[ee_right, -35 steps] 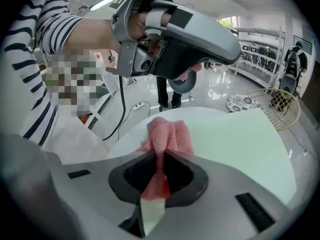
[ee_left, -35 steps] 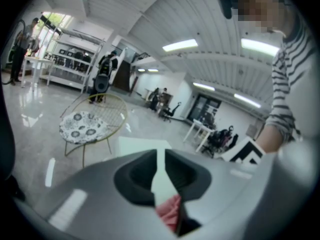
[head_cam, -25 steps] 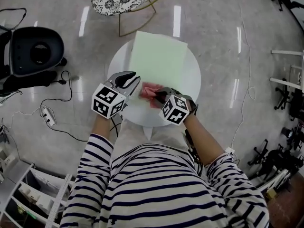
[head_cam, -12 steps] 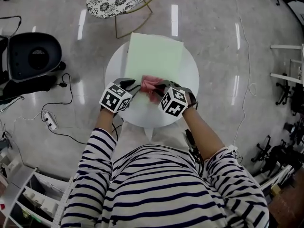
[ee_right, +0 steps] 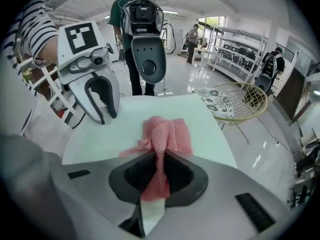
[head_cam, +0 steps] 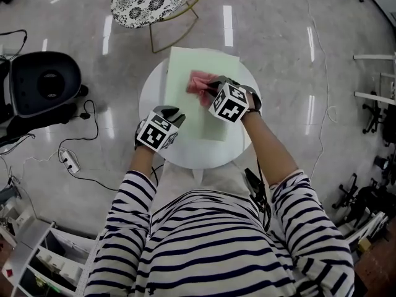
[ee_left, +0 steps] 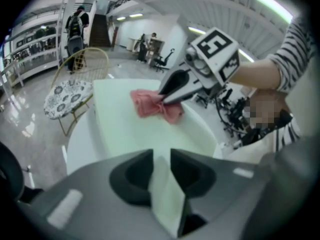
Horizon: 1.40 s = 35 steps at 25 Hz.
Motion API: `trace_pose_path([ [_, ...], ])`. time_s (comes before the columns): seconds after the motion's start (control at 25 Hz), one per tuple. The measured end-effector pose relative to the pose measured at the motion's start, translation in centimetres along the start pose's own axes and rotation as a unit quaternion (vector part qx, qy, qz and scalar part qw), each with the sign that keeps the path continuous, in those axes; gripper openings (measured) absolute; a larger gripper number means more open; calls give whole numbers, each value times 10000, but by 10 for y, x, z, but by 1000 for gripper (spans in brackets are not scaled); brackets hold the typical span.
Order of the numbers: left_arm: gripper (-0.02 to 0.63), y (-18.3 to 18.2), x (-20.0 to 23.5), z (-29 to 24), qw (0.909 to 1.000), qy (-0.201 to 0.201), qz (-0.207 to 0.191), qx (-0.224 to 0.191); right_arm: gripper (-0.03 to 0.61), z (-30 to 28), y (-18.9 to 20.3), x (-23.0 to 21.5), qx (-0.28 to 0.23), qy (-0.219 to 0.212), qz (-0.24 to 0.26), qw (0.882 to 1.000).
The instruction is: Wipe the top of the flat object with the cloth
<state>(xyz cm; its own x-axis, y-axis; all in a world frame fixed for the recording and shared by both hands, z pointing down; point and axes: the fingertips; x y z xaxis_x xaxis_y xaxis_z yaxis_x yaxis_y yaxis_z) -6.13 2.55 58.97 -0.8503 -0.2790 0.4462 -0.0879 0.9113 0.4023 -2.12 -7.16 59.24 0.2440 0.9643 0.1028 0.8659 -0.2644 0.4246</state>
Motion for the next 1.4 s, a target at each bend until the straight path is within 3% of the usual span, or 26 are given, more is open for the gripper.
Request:
trace_pose_path([
  [0.28,109,-2,4,-2,9995,-166,208,195,51,-3,3,-55,169,225,15,9996],
  [0.44,98,-3,1,-4,9988,-313,-20,363,51,-5,2,-71,205,283,44,9994],
  [0.76,91,-2,4,-4,9974,-595,5,413,52,0,8,-76,272,318,201,9989],
  [1.4,91,-3,2,-5,9958,-771,53,487,51,27,61,-78,332,433,-171,9984],
])
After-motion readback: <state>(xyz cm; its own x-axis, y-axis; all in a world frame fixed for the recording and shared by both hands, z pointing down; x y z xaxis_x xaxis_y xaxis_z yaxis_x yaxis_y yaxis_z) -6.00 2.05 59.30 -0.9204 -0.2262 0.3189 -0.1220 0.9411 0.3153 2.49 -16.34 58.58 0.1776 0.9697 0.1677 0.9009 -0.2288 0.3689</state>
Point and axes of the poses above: the fingertips, and each gripper's own axes: z backward along the fingers, x to its left, y out of its underside, and after that the axes turned 13 degrees about z, right-handed
